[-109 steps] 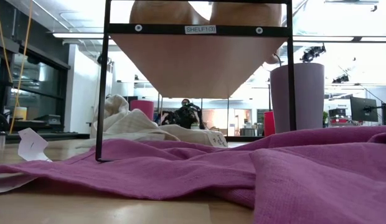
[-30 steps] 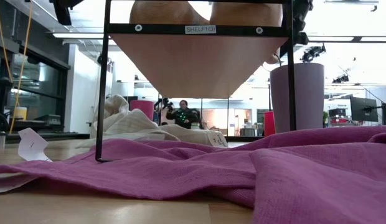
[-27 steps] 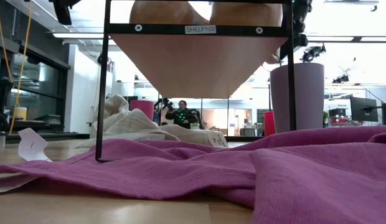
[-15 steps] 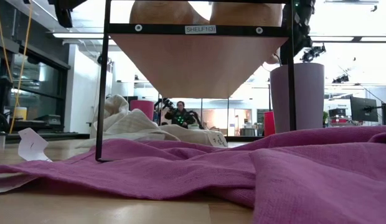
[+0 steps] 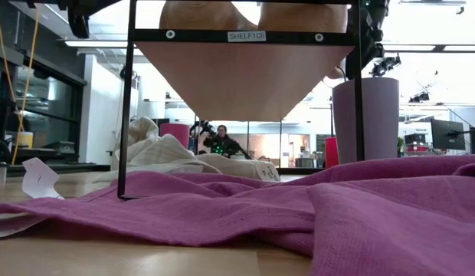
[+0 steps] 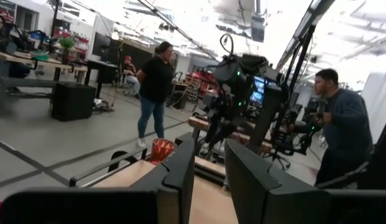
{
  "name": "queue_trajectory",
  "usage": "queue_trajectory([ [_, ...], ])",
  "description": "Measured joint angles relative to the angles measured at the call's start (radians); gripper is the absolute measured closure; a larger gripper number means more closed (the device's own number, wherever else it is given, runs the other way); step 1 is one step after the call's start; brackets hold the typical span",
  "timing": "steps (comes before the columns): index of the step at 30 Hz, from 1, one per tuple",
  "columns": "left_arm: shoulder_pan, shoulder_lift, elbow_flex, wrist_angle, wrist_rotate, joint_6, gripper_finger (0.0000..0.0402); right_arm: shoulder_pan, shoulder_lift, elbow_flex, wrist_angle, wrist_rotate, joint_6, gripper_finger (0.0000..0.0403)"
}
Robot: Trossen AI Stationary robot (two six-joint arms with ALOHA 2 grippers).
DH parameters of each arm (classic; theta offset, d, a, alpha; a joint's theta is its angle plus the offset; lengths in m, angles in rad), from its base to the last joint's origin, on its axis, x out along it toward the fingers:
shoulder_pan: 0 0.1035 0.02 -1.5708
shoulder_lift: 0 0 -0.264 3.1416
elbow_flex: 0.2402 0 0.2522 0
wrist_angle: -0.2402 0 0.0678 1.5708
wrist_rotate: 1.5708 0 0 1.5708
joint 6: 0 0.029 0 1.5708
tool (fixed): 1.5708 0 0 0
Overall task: Stack small to large cups/mugs on shelf
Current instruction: Put the red mug on the shelf
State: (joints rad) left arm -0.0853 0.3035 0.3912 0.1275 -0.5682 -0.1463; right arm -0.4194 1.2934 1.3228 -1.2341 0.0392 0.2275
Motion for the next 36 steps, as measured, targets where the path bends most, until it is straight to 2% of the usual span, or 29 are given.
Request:
queue_trajectory([
  [10, 0.000, 0.000, 0.000, -0.047, 0.011, 0.011, 0.0324, -0.041, 0.003, 0.000, 0.027, -0.105, 0.075, 0.0330],
  [15, 0.000, 0.000, 0.000, -0.057, 0.028, -0.008, 0.0324, -0.060, 0.003, 0.000, 0.027, -0.065, 0.089, 0.0330],
  [22, 0.000, 0.000, 0.000, -0.057, 0.038, -0.025, 0.0324, -0.101, 0.007, 0.000, 0.035, -0.063, 0.125, 0.0330],
  [28, 0.000, 0.000, 0.000, -0.069, 0.057, -0.055, 0.0324, -0.106, 0.062, 0.000, 0.034, -0.096, 0.176, 0.0330],
  [36, 0.000, 0.000, 0.000, -0.079, 0.079, -0.111, 0.0324, -0.118, 0.145, 0.000, 0.040, -0.046, 0.157, 0.0330],
])
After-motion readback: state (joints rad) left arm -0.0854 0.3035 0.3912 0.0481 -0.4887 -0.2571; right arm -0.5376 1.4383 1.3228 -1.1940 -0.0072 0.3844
